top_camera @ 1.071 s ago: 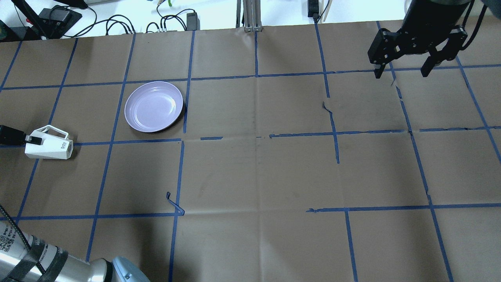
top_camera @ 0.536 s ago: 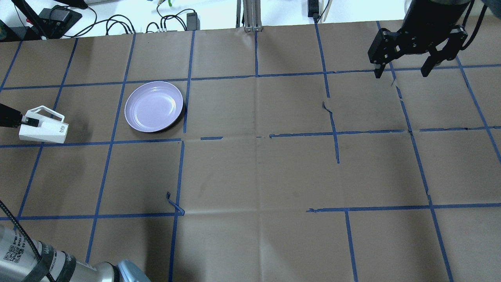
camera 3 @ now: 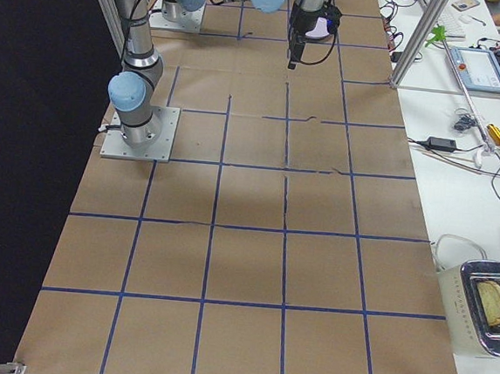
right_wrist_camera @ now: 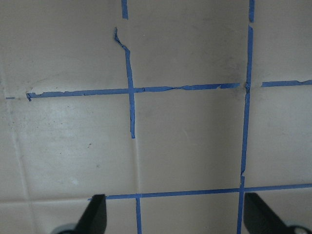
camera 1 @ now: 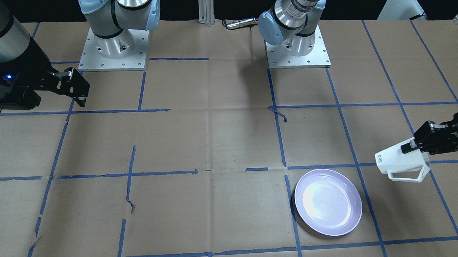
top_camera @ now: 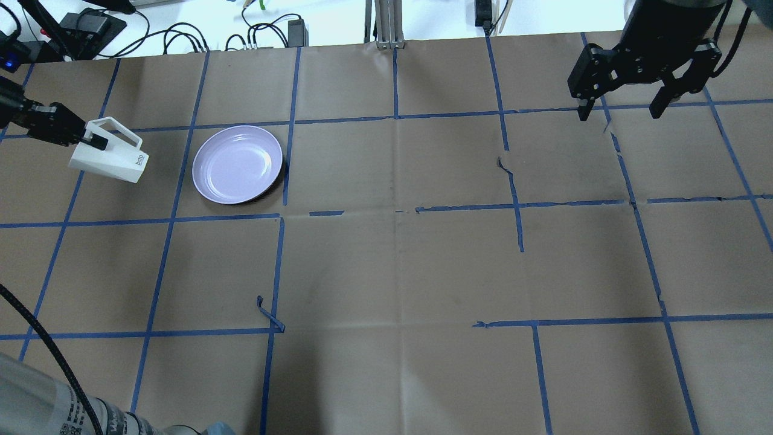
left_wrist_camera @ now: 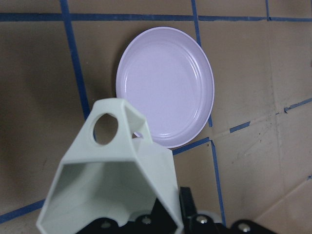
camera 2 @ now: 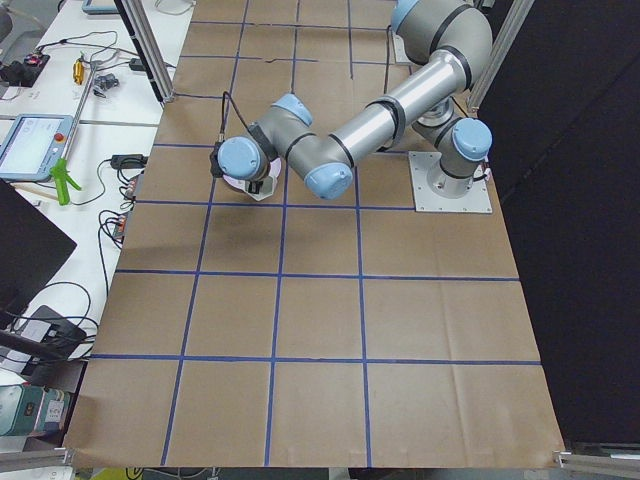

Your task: Flip cup and place on plate

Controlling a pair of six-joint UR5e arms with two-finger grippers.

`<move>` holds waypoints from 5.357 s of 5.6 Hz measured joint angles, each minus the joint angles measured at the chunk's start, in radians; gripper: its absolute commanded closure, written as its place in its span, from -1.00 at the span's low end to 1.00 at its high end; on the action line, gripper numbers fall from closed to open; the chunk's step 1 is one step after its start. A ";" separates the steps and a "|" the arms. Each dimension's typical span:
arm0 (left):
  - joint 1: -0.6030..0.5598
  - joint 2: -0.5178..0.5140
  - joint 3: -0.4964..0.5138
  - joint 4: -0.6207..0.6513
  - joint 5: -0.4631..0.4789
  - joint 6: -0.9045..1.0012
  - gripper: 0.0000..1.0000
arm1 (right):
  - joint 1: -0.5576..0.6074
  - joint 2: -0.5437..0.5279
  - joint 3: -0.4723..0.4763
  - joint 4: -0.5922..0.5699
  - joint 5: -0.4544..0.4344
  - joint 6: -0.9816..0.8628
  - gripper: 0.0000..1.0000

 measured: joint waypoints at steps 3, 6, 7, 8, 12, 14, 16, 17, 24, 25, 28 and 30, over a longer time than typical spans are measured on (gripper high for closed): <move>-0.286 0.002 -0.091 0.332 0.175 -0.387 1.00 | 0.000 0.000 0.000 0.000 0.000 0.000 -1.00; -0.446 -0.055 -0.158 0.577 0.396 -0.503 1.00 | 0.000 0.000 0.000 0.000 0.000 0.000 -1.00; -0.457 -0.063 -0.178 0.596 0.415 -0.513 0.98 | 0.000 0.000 0.000 0.000 0.000 0.000 -1.00; -0.461 -0.066 -0.204 0.602 0.419 -0.522 0.36 | 0.000 0.000 0.000 0.000 0.000 0.000 -1.00; -0.464 -0.046 -0.208 0.596 0.424 -0.531 -0.97 | 0.000 0.000 0.000 0.000 0.000 0.000 -1.00; -0.477 0.047 -0.160 0.444 0.420 -0.567 -0.97 | 0.000 0.000 0.000 0.000 0.000 0.000 -1.00; -0.525 0.136 -0.048 0.201 0.415 -0.670 -0.97 | 0.000 0.000 0.000 0.000 0.000 0.000 -1.00; -0.551 0.179 0.004 0.083 0.416 -0.714 -0.97 | 0.000 0.000 0.000 0.000 0.000 0.000 -1.00; -0.573 0.402 -0.154 0.052 0.421 -0.744 -0.97 | 0.000 0.000 0.000 0.000 0.000 0.000 -1.00; -0.571 0.398 -0.148 0.054 0.421 -0.744 -0.97 | 0.000 0.000 0.000 0.000 0.000 0.000 -1.00; -0.566 0.395 -0.142 0.054 0.420 -0.745 -0.97 | 0.000 0.000 0.000 0.000 0.000 0.000 -1.00; -0.564 0.397 -0.142 0.055 0.420 -0.744 -0.97 | 0.000 0.000 0.000 0.000 0.000 0.000 -1.00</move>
